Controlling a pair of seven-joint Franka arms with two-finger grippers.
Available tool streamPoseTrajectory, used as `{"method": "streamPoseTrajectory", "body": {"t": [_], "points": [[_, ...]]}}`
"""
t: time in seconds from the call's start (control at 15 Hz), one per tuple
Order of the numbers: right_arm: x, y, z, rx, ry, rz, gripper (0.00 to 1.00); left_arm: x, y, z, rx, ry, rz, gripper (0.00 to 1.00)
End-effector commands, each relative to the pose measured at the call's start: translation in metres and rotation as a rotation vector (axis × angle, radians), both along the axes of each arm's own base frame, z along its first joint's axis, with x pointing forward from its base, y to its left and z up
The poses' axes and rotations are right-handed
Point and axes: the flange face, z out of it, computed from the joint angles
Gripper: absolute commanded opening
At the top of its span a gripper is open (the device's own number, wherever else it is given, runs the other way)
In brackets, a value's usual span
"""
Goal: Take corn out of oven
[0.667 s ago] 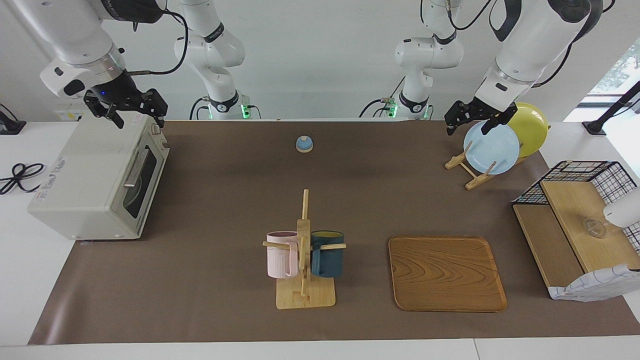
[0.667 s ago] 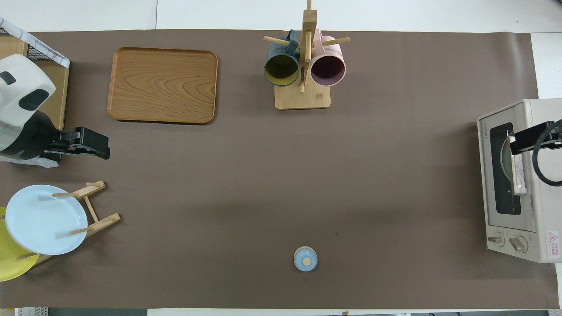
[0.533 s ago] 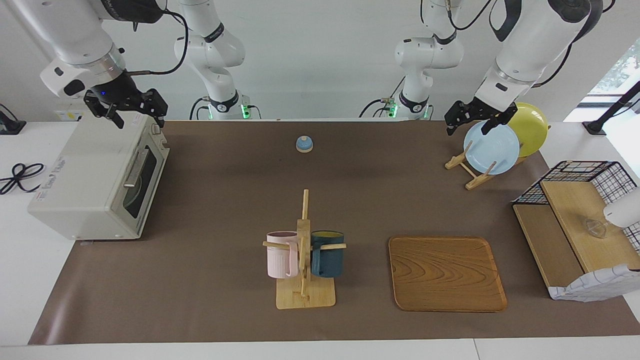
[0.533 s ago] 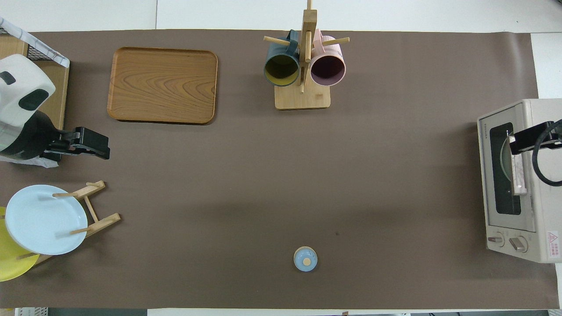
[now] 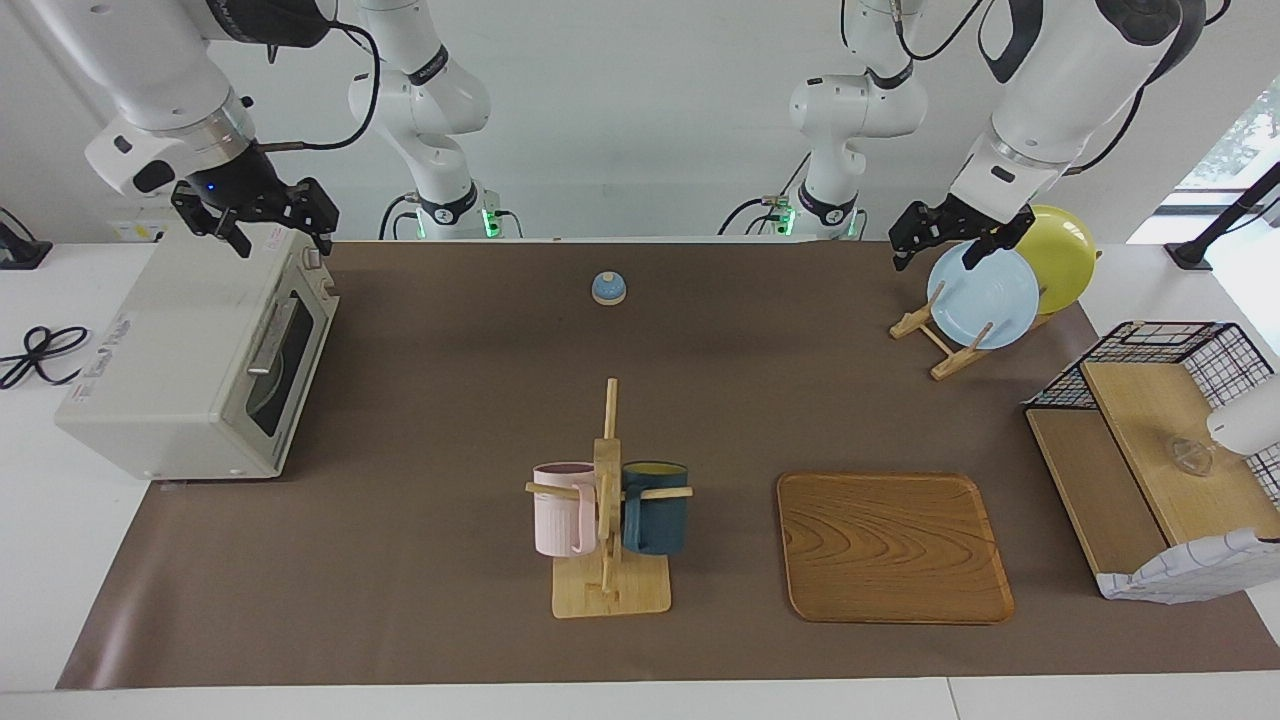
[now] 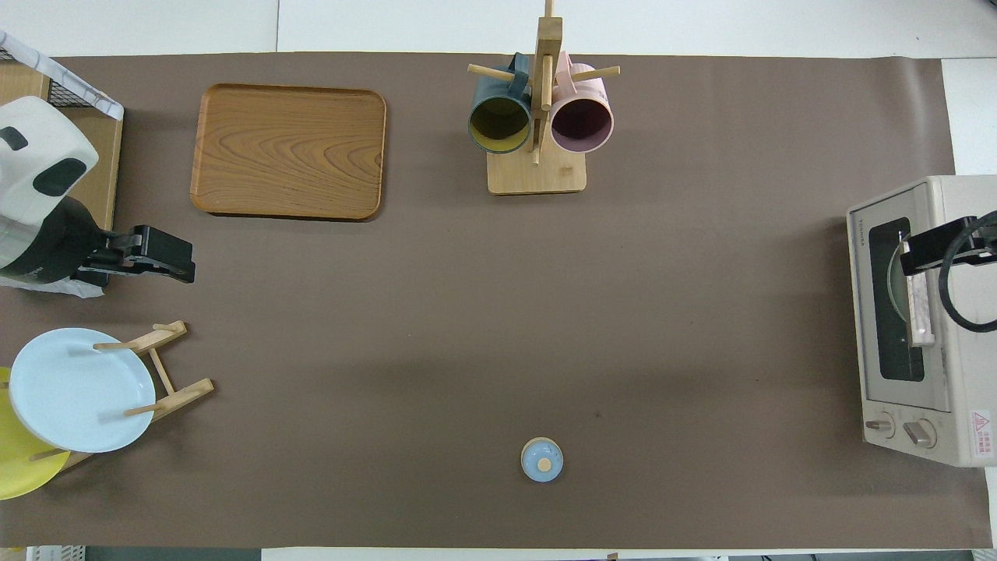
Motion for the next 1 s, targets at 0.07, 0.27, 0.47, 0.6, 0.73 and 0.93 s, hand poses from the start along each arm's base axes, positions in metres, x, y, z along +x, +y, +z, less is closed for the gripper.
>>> {"method": "streamPoseTrajectory", "body": {"t": [0.07, 0.27, 0.47, 0.6, 0.73, 0.93], "points": [[-0.018, 0.008, -0.021, 0.011, 0.009, 0.035, 0.00, -0.002, 0.003, 0.005, 0.014, -0.006, -0.004, 1.00], [-0.031, 0.008, -0.056, 0.022, -0.048, 0.089, 0.00, -0.002, 0.003, 0.005, 0.014, -0.006, -0.004, 1.00], [-0.043, -0.008, -0.084, 0.016, -0.053, 0.080, 0.00, -0.002, 0.003, 0.004, 0.014, -0.005, -0.004, 1.00], [-0.046, -0.022, -0.109, -0.017, -0.063, 0.065, 0.00, -0.002, 0.003, 0.004, 0.014, -0.005, -0.004, 1.00], [-0.049, -0.036, -0.121, -0.063, -0.057, 0.056, 0.00, -0.002, 0.003, 0.005, 0.014, -0.006, -0.004, 1.00], [-0.052, -0.048, -0.134, -0.153, -0.030, 0.081, 0.00, -0.002, 0.003, 0.005, 0.014, -0.006, -0.004, 1.00]]}}
